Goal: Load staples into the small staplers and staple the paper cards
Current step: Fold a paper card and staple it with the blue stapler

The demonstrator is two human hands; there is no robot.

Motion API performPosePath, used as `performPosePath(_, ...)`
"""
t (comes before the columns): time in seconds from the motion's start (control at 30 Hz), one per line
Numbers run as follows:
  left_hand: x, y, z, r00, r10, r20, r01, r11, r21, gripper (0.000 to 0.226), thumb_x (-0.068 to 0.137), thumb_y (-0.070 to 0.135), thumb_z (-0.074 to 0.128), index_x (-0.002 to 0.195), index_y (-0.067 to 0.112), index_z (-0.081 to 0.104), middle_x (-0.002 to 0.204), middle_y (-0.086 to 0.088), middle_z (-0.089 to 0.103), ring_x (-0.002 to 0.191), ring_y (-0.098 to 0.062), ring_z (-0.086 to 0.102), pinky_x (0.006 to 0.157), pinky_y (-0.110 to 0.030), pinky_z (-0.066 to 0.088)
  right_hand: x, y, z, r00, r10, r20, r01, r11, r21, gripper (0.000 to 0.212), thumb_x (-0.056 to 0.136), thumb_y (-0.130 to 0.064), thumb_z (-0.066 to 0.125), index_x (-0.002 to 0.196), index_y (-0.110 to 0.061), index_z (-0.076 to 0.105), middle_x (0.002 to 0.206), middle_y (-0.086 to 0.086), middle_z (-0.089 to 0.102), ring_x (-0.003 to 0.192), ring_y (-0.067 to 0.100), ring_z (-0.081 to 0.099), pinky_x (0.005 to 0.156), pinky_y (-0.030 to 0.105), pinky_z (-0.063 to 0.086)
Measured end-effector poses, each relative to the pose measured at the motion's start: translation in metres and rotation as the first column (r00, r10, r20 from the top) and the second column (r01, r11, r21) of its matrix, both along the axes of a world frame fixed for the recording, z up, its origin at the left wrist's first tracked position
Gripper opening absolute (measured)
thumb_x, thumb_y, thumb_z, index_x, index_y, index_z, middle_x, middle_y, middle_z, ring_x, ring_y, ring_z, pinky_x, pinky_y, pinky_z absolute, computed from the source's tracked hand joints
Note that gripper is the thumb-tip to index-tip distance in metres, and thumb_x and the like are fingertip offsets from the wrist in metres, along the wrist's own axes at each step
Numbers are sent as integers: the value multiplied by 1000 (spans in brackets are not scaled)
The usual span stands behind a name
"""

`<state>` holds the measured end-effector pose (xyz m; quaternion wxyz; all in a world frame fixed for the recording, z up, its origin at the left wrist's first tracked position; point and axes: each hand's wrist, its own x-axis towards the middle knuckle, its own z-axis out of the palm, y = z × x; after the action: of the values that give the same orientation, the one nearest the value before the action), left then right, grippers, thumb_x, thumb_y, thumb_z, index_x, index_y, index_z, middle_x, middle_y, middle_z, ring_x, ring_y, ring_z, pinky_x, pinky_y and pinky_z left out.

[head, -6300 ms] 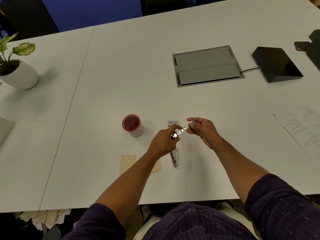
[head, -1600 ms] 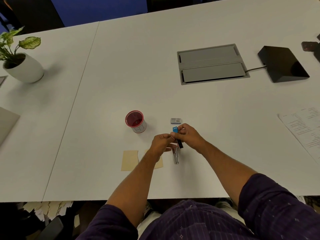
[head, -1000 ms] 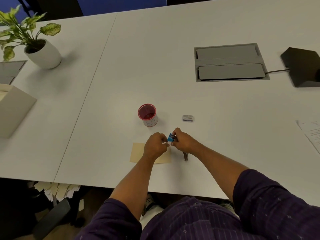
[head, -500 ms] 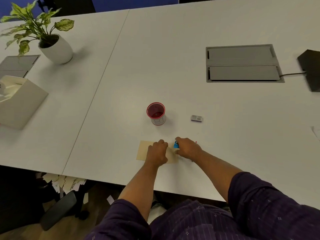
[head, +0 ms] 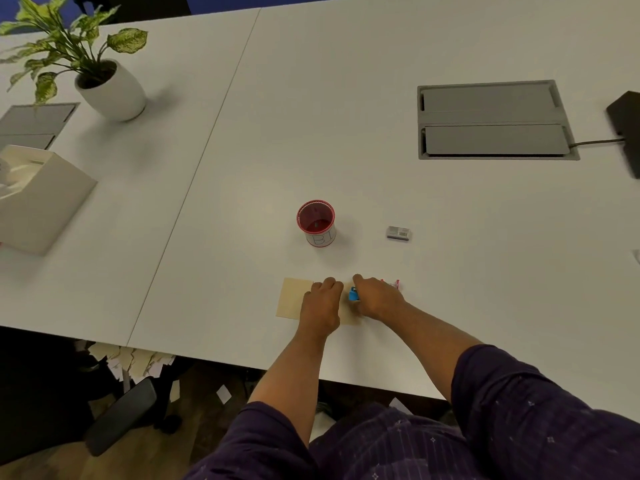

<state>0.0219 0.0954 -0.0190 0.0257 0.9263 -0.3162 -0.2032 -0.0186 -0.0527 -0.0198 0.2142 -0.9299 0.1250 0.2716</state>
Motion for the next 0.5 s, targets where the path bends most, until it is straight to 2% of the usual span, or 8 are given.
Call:
performPosePath(0.1, 0, -2, 0, 999, -10, 37, 9, 1000, 12, 57, 77, 6, 66, 130, 18, 48, 129, -1, 51, 104, -25, 53, 77, -33, 47, 2, 3, -4, 1000, -7, -2, 7, 1000, -18, 39, 98, -23, 61, 132, -12, 44, 121, 11, 67, 106, 28, 67, 89, 39, 55)
performPosePath(0.27, 2, -4, -3, 999, -31, 32, 29, 998, 58, 60, 79, 10, 65, 134, 18, 43, 122, -5, 54, 105, -26, 52, 80, -35, 48, -1, 4, -9, 997, -72, -20, 72, 997, 23, 40, 98, -22, 63, 132, -11, 44, 121, 11, 66, 106, 28, 66, 88, 38, 56)
performPosePath(0.37, 5, -5, -4, 996, 43, -74, -41, 999, 34, 52, 79, 7, 66, 126, 17, 47, 120, -8, 51, 103, -27, 53, 81, -37, 51, -1, 0, -10, 996, -84, -23, 85, 995, 55, 41, 96, -27, 64, 130, -10, 48, 120, 11, 66, 107, 27, 65, 89, 38, 56)
performPosePath(0.5, 11, -8, -3, 930, 222, -293, -255, 963, -82, 39, 79, 3, 69, 115, 10, 56, 117, -12, 53, 96, -29, 60, 80, -38, 54, -1, -7, -8, 997, -64, -30, 66, 995, 76, 40, 92, -29, 67, 126, -12, 53, 117, 8, 66, 103, 24, 63, 85, 36, 53)
